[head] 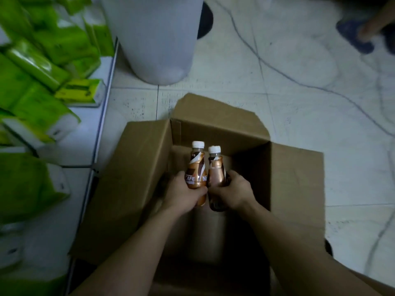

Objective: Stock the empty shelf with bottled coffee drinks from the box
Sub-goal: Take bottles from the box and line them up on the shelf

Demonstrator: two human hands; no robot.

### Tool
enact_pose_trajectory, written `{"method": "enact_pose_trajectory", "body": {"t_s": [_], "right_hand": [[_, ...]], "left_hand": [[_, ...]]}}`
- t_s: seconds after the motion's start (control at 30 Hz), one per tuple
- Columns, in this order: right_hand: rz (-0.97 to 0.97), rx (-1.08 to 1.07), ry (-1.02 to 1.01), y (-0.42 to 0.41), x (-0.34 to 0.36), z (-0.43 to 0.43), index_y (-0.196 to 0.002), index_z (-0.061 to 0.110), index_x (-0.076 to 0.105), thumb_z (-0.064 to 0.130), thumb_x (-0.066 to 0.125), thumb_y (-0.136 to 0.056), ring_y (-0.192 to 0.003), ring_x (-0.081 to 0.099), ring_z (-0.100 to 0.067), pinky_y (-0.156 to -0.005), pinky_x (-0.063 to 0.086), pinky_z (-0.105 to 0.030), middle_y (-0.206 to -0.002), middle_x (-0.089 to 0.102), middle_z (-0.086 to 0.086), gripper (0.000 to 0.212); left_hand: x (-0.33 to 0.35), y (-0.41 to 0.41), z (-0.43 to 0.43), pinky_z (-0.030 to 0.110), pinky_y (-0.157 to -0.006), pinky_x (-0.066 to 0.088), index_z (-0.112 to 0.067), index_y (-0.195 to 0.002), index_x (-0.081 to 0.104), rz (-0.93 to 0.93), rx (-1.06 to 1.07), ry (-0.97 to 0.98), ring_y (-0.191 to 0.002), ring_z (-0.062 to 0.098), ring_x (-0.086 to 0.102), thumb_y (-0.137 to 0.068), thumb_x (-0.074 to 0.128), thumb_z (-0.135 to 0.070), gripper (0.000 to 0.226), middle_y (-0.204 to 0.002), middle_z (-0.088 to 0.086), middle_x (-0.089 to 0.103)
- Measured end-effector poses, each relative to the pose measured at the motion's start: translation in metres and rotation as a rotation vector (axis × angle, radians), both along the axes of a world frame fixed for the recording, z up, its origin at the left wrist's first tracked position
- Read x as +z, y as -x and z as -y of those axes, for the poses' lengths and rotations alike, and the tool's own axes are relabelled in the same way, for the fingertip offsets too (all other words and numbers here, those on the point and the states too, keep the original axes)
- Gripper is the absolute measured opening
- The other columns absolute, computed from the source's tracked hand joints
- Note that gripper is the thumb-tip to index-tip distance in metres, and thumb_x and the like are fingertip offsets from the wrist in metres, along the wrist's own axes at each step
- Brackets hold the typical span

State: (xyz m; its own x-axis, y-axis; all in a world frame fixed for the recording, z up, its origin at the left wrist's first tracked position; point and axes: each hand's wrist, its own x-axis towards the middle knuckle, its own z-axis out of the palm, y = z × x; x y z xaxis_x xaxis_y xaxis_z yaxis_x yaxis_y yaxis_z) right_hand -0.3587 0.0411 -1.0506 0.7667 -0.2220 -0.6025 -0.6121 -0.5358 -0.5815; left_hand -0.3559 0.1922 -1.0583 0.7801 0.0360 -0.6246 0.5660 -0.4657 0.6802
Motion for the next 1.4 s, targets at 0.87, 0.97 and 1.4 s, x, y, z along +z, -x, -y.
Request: {"method": "enact_pose_trajectory", "body": {"t_s": [0.87,0.97,1.4], "right_hand": [[0.925,0.197,-0.284,0.103,0.412,-0.047,-0.113,0.030,0.050,0.025,0.081,-0.071,-0.081,0.053,0.002,-0.063,0.044,-0.016,-0.093,0.054,0.021,0.053],[0.971,0.239,-0.300,0.115,0.438,-0.058,-0.115,0.027,0.052,0.025,0.082,-0.069,-0.084,0.055,-0.002,-0.068,0.048,-0.021,-0.094,0.056,0.018,0.055],[1.124,0.378,-0.411,0.137,0.534,-0.147,-0.100,0.027,0.058,0.027,0.087,-0.062,-0.084,0.062,-0.003,-0.070,0.053,-0.026,-0.092,0.065,0.011,0.047]], "left_hand": [[0.419,0.109,-0.075,0.026,-0.075,0.046,-0.025,-0.114,0.056,0.998,0.013,-0.181,-0.092,0.011,0.060,-0.066,0.083,-0.036,0.056,-0.103,-0.008,0.063],[0.445,0.126,-0.086,0.023,-0.068,0.043,-0.025,-0.111,0.056,1.041,0.058,-0.215,-0.086,0.011,0.061,-0.064,0.084,-0.040,0.057,-0.095,-0.011,0.061],[0.554,0.191,-0.169,0.028,-0.069,0.046,-0.025,-0.109,0.054,1.165,0.253,-0.379,-0.082,0.013,0.059,-0.058,0.086,-0.042,0.062,-0.093,-0.010,0.058]]}}
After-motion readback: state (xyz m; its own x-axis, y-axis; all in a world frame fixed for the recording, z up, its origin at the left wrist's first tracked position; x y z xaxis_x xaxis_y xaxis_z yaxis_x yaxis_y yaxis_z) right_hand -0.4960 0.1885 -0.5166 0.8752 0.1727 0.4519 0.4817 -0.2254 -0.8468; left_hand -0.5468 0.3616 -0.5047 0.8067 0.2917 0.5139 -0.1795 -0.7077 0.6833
